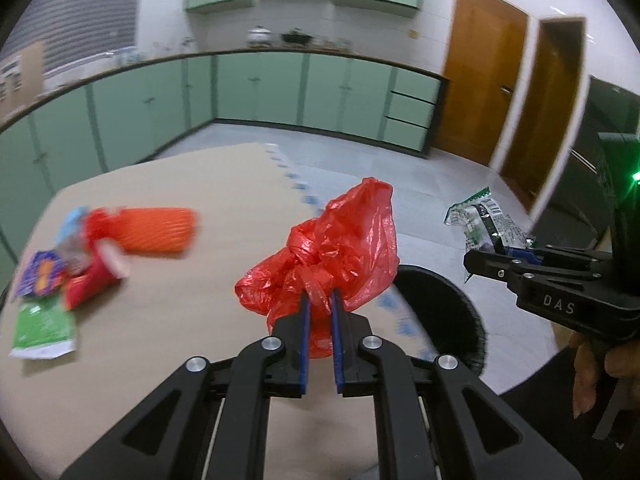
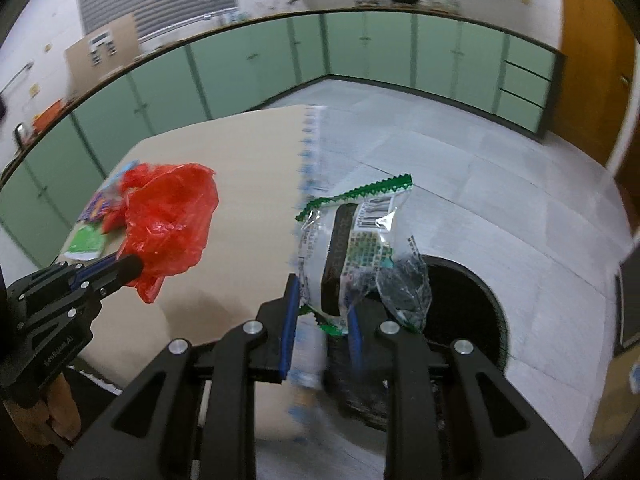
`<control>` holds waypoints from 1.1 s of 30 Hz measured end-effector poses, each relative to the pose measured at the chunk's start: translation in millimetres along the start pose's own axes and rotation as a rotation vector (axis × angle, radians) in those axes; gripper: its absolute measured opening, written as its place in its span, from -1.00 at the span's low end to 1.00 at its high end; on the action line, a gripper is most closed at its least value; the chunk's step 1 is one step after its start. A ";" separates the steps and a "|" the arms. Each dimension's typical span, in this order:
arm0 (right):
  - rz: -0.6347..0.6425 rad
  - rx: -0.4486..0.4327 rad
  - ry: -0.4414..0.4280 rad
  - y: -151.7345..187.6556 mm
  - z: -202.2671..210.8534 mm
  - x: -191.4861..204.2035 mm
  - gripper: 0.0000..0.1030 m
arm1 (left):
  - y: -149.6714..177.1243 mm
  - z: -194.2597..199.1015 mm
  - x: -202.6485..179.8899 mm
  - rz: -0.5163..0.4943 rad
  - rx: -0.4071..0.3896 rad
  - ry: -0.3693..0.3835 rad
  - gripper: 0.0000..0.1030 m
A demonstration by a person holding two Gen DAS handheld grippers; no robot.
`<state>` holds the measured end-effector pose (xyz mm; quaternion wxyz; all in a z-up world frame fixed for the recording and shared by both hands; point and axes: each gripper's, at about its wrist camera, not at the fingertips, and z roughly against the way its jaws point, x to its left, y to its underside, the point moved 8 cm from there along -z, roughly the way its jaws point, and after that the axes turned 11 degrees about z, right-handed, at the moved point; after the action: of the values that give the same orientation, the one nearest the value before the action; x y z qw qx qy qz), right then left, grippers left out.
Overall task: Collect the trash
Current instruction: 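Carry the red bag and clear wrapper to the bin and release both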
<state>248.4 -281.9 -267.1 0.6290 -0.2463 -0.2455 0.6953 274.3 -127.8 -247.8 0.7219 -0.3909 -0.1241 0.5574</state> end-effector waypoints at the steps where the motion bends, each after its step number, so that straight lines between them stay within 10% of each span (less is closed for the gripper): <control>1: -0.019 0.007 0.015 6.9 0.3 -13.7 -0.60 | 0.4 -9.6 -15.2 -0.019 0.014 0.020 -0.82; 14: -0.179 0.136 0.078 77.5 -51.2 -123.0 -0.60 | 23.9 -114.0 -120.8 -0.142 0.181 0.107 -0.82; 23: -0.224 0.267 0.057 105.3 -106.7 -146.7 -0.33 | 50.7 -178.8 -144.8 -0.213 0.319 0.076 -0.80; 33: -0.261 0.223 0.080 102.4 -95.8 -159.8 -0.23 | 47.1 -186.0 -143.8 -0.201 0.329 0.060 -0.64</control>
<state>247.5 -447.0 -401.1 0.7466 -0.1687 -0.1716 0.6202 305.3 -333.3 -367.4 0.8315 -0.2696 -0.0480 0.4834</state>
